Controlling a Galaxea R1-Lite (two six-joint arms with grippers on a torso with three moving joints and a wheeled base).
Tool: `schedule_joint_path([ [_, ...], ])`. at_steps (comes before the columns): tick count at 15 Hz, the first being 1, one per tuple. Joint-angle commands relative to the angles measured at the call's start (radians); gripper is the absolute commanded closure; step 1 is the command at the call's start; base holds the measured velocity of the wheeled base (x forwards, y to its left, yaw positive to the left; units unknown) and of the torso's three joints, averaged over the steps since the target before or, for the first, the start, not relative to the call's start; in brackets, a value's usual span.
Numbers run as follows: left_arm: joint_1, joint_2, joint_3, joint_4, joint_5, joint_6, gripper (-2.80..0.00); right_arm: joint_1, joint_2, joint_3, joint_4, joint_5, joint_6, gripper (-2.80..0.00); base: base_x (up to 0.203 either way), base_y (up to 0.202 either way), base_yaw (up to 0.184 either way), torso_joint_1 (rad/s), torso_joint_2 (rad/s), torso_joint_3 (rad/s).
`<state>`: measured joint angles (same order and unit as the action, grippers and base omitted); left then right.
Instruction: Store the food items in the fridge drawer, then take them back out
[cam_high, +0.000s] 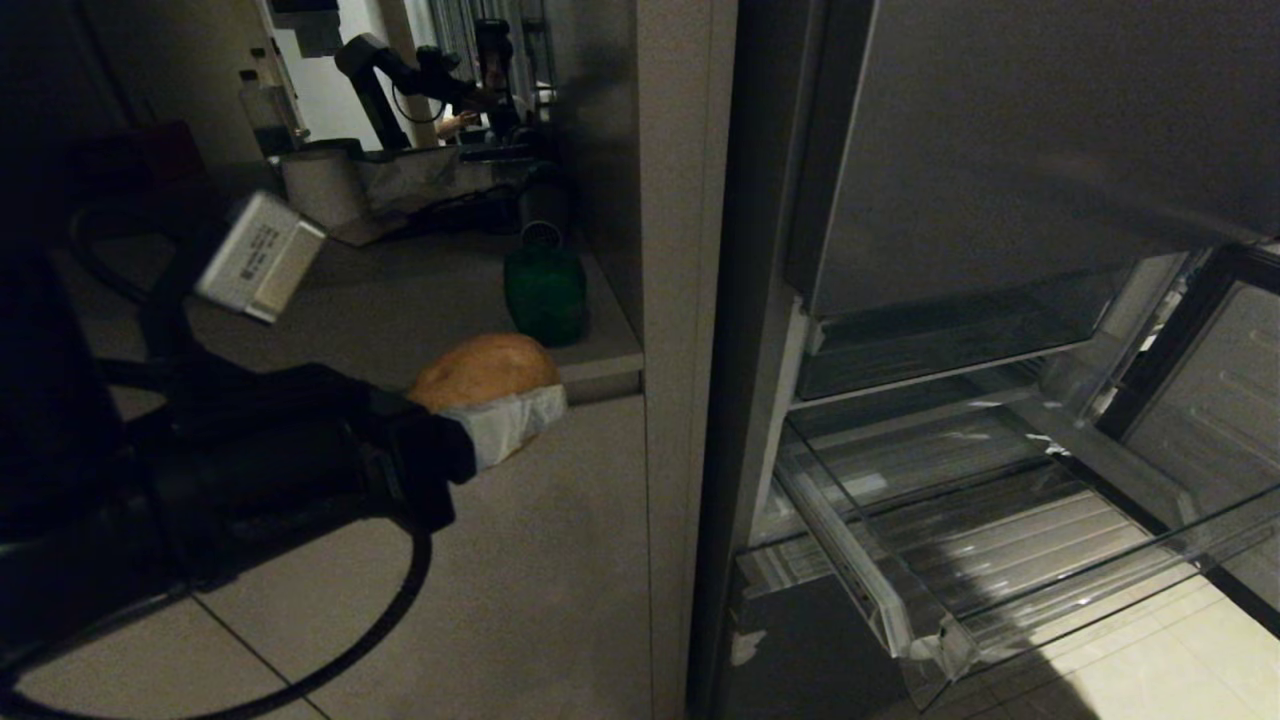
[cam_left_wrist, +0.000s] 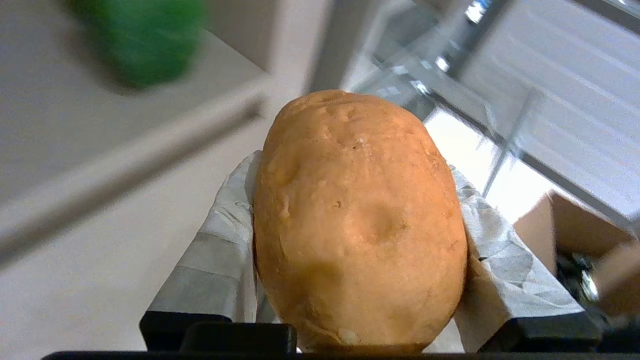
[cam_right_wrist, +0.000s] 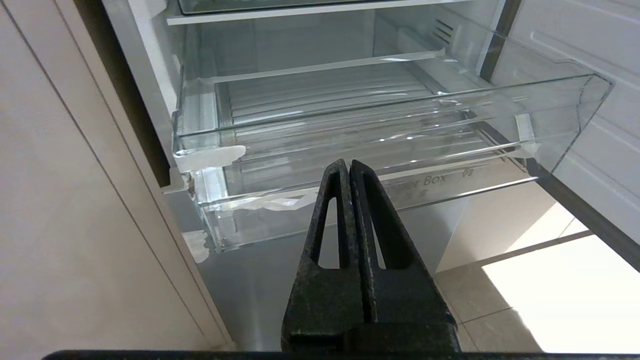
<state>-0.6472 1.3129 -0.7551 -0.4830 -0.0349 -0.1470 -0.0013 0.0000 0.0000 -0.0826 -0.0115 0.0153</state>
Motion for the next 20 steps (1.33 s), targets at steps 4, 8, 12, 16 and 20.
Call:
schedule_joint_path([
  [4,-0.134,0.136,-0.023,-0.034,0.001,-0.001,0.0,0.001,0.0,0.031,-0.001,0.0,0.0,0.0,0.0,0.0,0.0,0.0,0.0,0.0],
  [8,-0.195,0.303,-0.114,-0.066,0.003,-0.004,0.0,0.0,0.0,0.031,0.0,-0.001,0.0,0.0,0.0,0.0,0.0,0.0,0.0,0.0],
  [12,-0.274,0.485,-0.223,-0.131,0.006,-0.002,0.0,0.0,0.0,0.031,0.0,0.001,0.0,0.0,0.0,0.0,0.0,0.0,0.0,0.0],
  [16,-0.303,0.64,-0.365,-0.147,0.007,0.002,0.0,0.0,0.0,0.031,-0.002,-0.001,0.0,0.0,0.0,0.0,0.0,0.0,0.0,0.0],
  [20,-0.313,0.78,-0.497,-0.158,0.005,0.003,0.0,0.0,0.0,0.031,0.0,0.0,0.0,0.0,0.0,0.0,0.0,0.0,0.0,0.0],
])
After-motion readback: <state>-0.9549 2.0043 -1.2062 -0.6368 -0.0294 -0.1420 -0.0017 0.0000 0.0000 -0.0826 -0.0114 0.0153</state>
